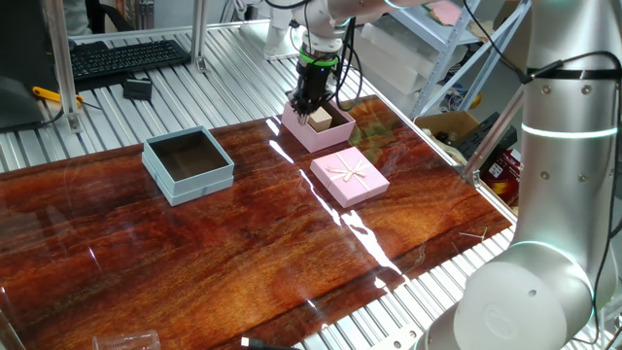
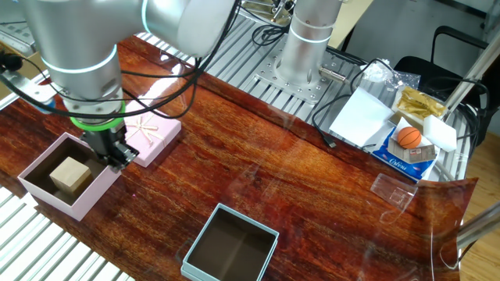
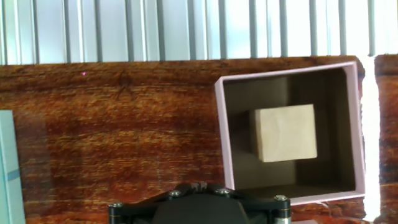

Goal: Move an object from one box to another

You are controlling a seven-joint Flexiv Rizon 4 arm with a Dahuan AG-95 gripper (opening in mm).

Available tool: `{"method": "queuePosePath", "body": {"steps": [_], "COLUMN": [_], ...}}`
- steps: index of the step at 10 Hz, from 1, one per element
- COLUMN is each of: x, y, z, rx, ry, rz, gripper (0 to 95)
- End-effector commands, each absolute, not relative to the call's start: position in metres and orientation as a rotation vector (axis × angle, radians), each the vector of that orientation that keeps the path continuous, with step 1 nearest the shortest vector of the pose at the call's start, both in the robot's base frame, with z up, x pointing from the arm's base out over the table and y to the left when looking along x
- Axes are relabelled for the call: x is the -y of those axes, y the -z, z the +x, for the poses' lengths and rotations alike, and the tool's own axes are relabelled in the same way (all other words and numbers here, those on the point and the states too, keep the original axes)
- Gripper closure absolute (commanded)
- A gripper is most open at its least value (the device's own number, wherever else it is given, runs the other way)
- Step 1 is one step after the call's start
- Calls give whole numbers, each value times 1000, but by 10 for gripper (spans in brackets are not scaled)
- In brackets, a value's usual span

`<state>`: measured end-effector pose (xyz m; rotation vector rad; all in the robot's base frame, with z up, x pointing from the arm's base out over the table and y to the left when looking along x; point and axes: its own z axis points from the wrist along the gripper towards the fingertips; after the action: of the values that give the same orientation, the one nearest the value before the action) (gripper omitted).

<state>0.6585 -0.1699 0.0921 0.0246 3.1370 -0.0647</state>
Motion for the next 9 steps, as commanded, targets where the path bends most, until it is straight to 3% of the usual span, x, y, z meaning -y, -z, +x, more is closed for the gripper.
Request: {"method": "queuePosePath", "body": {"steps": [1, 9], "x": [176, 211], "y": [-92, -96], "z": [670, 710], "rx": [-3139, -3142], "ry": [64, 64], "rz": [15, -72], "gripper": [950, 950]}}
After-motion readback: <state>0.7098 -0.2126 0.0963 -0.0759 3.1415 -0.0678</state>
